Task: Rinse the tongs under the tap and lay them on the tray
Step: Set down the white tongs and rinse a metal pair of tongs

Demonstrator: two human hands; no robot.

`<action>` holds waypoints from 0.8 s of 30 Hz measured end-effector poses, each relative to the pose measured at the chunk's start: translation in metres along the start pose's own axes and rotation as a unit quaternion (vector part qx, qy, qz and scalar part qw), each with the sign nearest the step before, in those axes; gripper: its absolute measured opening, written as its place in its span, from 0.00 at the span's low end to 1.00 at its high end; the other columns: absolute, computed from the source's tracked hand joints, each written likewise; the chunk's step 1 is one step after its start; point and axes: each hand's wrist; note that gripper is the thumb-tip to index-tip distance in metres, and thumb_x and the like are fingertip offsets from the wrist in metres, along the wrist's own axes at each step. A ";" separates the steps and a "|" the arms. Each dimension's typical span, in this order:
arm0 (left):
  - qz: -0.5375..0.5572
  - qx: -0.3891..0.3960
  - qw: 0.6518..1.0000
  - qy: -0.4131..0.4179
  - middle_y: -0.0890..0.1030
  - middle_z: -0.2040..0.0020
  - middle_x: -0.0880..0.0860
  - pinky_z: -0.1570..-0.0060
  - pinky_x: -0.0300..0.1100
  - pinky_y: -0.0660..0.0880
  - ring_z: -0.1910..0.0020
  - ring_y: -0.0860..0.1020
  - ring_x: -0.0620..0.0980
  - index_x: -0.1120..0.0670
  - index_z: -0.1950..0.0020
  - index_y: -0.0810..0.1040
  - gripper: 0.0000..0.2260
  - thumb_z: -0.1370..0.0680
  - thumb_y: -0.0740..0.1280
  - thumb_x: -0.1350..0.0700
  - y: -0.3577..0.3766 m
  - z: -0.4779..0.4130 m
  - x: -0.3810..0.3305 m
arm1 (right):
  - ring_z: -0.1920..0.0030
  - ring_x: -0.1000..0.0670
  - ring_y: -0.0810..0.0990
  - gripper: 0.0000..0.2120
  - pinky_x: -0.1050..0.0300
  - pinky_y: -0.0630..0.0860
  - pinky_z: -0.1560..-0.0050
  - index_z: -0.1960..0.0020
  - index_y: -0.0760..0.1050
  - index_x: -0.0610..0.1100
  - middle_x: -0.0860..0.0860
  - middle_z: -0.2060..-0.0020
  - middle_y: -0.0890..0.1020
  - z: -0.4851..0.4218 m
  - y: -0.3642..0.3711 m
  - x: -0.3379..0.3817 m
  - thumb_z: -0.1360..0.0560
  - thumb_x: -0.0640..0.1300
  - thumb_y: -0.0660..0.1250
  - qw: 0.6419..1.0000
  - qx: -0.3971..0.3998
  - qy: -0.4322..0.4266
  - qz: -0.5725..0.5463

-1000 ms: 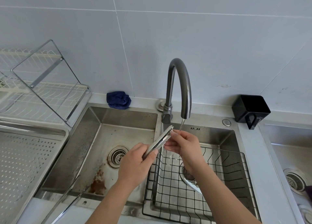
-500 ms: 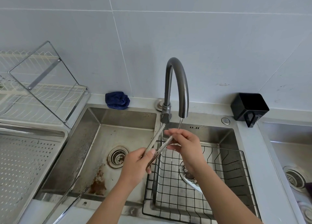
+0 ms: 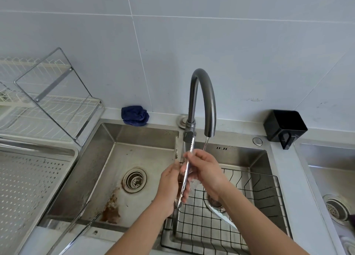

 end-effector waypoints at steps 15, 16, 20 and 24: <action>-0.067 0.016 0.996 0.058 0.76 0.72 0.50 0.75 0.41 0.67 0.75 0.71 0.47 0.47 0.59 0.83 0.21 0.17 0.58 0.39 0.052 -0.023 -0.012 | 0.69 0.42 0.77 0.15 0.51 0.78 0.70 0.59 0.81 0.42 0.43 0.67 0.80 0.009 -0.014 0.027 0.17 0.48 0.66 0.982 -0.111 -0.102 0.115; -0.051 0.017 0.996 0.064 0.77 0.70 0.50 0.75 0.40 0.67 0.76 0.71 0.46 0.50 0.52 0.83 0.21 0.16 0.57 0.40 0.054 -0.025 -0.014 | 0.70 0.44 0.77 0.11 0.50 0.79 0.69 0.57 0.81 0.43 0.46 0.68 0.78 0.007 -0.016 0.029 0.18 0.47 0.68 0.980 -0.115 -0.099 0.130; -0.042 0.043 0.992 0.113 0.79 0.67 0.49 0.75 0.40 0.69 0.74 0.73 0.44 0.56 0.40 0.79 0.26 0.21 0.56 0.37 0.060 -0.024 -0.023 | 0.70 0.43 0.80 0.06 0.47 0.83 0.67 0.55 0.80 0.42 0.46 0.68 0.80 0.005 -0.024 0.034 0.20 0.43 0.70 0.979 -0.132 -0.083 0.132; -0.082 0.082 0.985 0.124 0.78 0.70 0.48 0.76 0.41 0.71 0.73 0.74 0.44 0.40 0.50 0.84 0.24 0.25 0.53 0.30 0.070 -0.019 -0.027 | 0.75 0.43 0.80 0.19 0.53 0.78 0.74 0.61 0.77 0.41 0.45 0.72 0.80 0.002 -0.022 0.036 0.18 0.53 0.66 0.965 -0.165 -0.070 0.192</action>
Point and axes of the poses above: each hand's wrist, its own z-axis away from the middle knuckle, its own y-axis out of the palm, x = y × z
